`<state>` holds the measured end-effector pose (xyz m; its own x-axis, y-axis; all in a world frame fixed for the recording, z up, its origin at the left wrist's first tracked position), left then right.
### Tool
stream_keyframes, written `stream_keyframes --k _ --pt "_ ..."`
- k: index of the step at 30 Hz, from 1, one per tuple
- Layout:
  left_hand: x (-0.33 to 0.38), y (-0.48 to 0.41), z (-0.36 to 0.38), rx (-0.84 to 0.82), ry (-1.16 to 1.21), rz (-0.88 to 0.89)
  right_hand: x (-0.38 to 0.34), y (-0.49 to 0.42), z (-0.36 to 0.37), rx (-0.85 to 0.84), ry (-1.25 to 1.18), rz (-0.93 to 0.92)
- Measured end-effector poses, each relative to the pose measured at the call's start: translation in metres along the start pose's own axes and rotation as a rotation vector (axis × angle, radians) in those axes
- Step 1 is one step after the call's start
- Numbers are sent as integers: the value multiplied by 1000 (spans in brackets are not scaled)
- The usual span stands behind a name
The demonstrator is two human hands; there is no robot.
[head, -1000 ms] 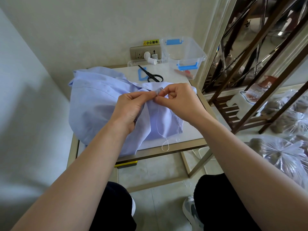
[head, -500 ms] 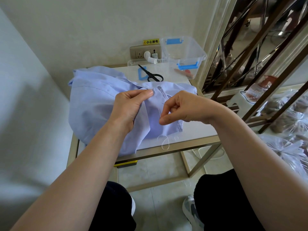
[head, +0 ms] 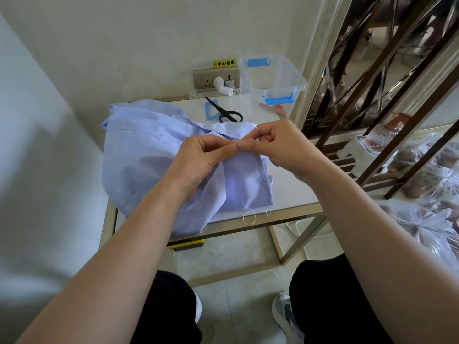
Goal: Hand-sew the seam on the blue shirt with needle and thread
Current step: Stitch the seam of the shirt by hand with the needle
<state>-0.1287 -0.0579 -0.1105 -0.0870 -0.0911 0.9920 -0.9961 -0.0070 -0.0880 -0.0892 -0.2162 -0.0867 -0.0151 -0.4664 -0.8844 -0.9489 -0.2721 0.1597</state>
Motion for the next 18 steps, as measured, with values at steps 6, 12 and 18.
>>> stream_keyframes --k 6,12,18 --pt "1 -1 -11 -6 -228 39 9 -7 -12 85 -22 4" --pt "7 0 -11 -60 -433 144 15 -8 -10 41 1 39" --pt "11 -3 -5 10 -361 167 19 -6 -11 11 -55 74"
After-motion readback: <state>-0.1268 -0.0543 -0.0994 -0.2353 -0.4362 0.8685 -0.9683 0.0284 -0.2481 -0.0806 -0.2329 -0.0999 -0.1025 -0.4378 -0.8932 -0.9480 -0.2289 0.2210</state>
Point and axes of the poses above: each hand's wrist, its own y-axis away from the middle knuckle, its own z-axis out of the palm, x = y × z, the point moved 5 cm from there along -y, towards the middle knuckle, and after that the axes turned 10 degrees about z, right-handed, at the moved point
